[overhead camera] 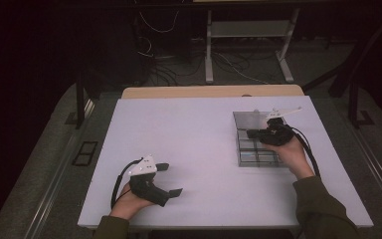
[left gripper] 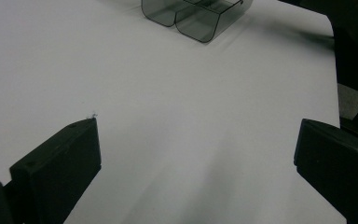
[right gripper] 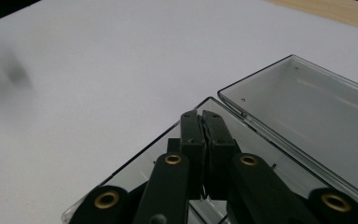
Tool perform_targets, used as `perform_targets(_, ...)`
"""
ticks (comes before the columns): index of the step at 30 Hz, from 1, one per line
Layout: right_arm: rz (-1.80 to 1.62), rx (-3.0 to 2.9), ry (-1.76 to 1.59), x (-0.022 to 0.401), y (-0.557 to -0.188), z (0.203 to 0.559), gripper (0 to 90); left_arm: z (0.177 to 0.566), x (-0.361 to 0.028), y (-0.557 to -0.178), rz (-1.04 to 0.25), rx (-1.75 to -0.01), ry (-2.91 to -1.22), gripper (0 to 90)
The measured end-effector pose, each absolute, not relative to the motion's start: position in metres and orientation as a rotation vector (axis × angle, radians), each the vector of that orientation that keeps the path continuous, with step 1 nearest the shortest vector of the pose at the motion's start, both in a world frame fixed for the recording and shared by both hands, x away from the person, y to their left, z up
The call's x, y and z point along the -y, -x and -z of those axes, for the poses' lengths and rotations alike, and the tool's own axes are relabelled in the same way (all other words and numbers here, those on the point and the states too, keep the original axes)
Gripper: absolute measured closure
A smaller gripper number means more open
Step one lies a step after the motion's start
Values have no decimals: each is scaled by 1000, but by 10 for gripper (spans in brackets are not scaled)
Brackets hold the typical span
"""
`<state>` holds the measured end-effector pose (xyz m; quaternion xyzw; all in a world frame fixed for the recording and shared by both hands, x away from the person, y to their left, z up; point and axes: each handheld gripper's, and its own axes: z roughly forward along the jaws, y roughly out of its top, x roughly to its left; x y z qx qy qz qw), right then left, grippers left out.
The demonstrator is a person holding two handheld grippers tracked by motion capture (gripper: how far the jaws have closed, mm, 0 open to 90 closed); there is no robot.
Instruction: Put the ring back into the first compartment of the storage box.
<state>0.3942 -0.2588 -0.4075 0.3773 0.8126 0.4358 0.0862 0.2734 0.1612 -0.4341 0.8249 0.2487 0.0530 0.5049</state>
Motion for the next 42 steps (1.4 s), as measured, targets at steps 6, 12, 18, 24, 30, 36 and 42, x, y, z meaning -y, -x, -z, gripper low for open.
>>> perform_targets(6, -1259, -2450, -1129, 254, -397, 415, 876, 434, -161, -273, -127, -601, -1991, 0)
perform_targets(12, -1215, -2464, -1131, 252, -398, 418, 876, 434, -161, -273, -125, -601, -1992, 0)
perform_targets(18, -1192, -2478, -1136, 251, -400, 419, 876, 434, -161, -273, -126, -599, -1992, 0)
perform_targets(24, -1179, -2491, -1135, 249, -402, 419, 876, 434, -161, -273, -124, -599, -1990, 0)
perform_targets(30, -1168, -2498, -1138, 249, -403, 419, 860, 434, -161, -273, -124, -600, -1991, 0)
perform_targets(36, -1179, -2491, -1146, 249, -403, 419, 847, 434, -161, -273, -124, -600, -1989, 0)
perform_targets(42, -1181, -2483, -1163, 250, -403, 419, 778, 434, -161, -273, -126, -597, -1990, 0)
